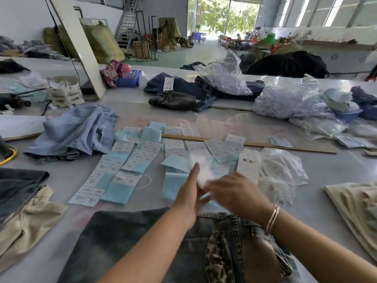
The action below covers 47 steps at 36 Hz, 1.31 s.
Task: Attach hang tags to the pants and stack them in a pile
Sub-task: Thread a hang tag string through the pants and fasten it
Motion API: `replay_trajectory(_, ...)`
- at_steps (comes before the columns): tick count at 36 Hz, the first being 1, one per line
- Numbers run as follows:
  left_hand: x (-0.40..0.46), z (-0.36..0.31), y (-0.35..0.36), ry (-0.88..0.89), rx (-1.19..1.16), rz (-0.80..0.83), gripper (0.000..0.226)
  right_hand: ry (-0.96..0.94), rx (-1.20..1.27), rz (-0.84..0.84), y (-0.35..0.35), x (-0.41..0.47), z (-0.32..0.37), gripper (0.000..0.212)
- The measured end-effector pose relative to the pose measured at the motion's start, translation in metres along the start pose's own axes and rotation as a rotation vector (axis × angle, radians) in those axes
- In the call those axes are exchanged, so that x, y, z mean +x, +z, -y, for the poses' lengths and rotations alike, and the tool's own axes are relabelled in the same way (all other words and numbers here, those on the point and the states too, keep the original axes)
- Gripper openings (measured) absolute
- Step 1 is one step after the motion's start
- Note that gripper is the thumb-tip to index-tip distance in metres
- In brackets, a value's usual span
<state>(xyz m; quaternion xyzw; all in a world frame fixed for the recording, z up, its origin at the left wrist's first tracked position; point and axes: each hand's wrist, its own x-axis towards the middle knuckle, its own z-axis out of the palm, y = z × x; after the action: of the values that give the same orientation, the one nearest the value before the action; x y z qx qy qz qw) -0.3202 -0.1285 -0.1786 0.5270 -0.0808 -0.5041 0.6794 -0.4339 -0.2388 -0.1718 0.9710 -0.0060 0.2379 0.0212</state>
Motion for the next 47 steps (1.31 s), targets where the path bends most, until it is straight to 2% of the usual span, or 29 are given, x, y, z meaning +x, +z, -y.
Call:
replay_trajectory(1, 0.006, -0.003, 0.001, -0.001, 0.029, -0.052, 0.04, -0.131, -0.008, 0.097, 0.003, 0.001, 0.002, 0.03)
replay_trajectory(2, 0.012, -0.003, -0.001, 0.019, 0.106, -0.13, 0.032, -0.154, 0.054, 0.152, 0.005, 0.004, 0.001, 0.033)
replay_trajectory(4, 0.018, 0.007, -0.012, 0.088, 0.284, -0.274, 0.027, 0.05, 0.234, 0.075, 0.012, 0.014, -0.011, 0.034)
replay_trajectory(6, 0.014, 0.018, -0.024, 0.102, 0.359, -0.304, 0.022, 0.369, 0.311, -0.065, 0.026, 0.029, -0.03, 0.026)
replay_trajectory(7, 0.01, 0.023, -0.029, 0.098, 0.371, -0.292, 0.018, 0.486, 0.293, -0.065, 0.036, 0.037, -0.041, 0.02)
replay_trajectory(9, 0.004, 0.032, -0.038, 0.12, 0.42, -0.258, 0.016, 0.603, 0.228, 0.091, 0.056, 0.054, -0.059, 0.028)
replay_trajectory(11, 0.001, 0.042, -0.048, 0.153, 0.468, -0.202, 0.016, 0.624, 0.19, 0.274, 0.076, 0.067, -0.072, 0.04)
replay_trajectory(14, -0.002, 0.054, -0.064, 0.17, 0.46, -0.115, 0.016, 0.601, 0.155, 0.433, 0.094, 0.084, -0.084, 0.052)
replay_trajectory(18, -0.003, 0.062, -0.078, 0.227, 0.381, -0.097, 0.013, 0.556, 0.095, 0.533, 0.108, 0.101, -0.097, 0.063)
replay_trajectory(21, 0.001, 0.065, -0.079, 0.23, 0.431, -0.081, 0.013, 0.591, 0.082, 0.572, 0.117, 0.109, -0.107, 0.066)
replay_trajectory(24, 0.004, 0.065, -0.079, 0.235, 0.451, -0.076, 0.012, 0.588, 0.071, 0.714, 0.128, 0.112, -0.111, 0.076)
replay_trajectory(27, 0.004, 0.064, -0.08, 0.229, 0.453, -0.058, 0.013, 0.575, 0.052, 0.816, 0.139, 0.112, -0.111, 0.068)
replay_trajectory(36, 0.003, 0.067, -0.081, 0.294, 0.449, -0.036, 0.014, 0.54, -0.041, 0.479, 0.137, 0.089, -0.109, 0.033)
replay_trajectory(38, 0.004, 0.068, -0.082, 0.293, 0.451, -0.028, 0.014, 0.612, 0.009, 0.289, 0.135, 0.085, -0.108, 0.028)
replay_trajectory(41, 0.006, 0.069, -0.084, 0.299, 0.432, -0.023, 0.013, 0.761, 0.178, -0.088, 0.123, 0.089, -0.104, 0.022)
replay_trajectory(42, 0.006, 0.069, -0.084, 0.297, 0.424, -0.025, 0.014, 0.759, 0.189, -0.166, 0.117, 0.091, -0.102, 0.02)
replay_trajectory(44, 0.007, 0.07, -0.084, 0.299, 0.414, -0.026, 0.014, 0.665, 0.111, -0.213, 0.103, 0.094, -0.095, 0.017)
replay_trajectory(47, 0.007, 0.071, -0.085, 0.319, 0.418, -0.024, 0.014, 0.505, -0.004, -0.12, 0.091, 0.089, -0.076, 0.014)
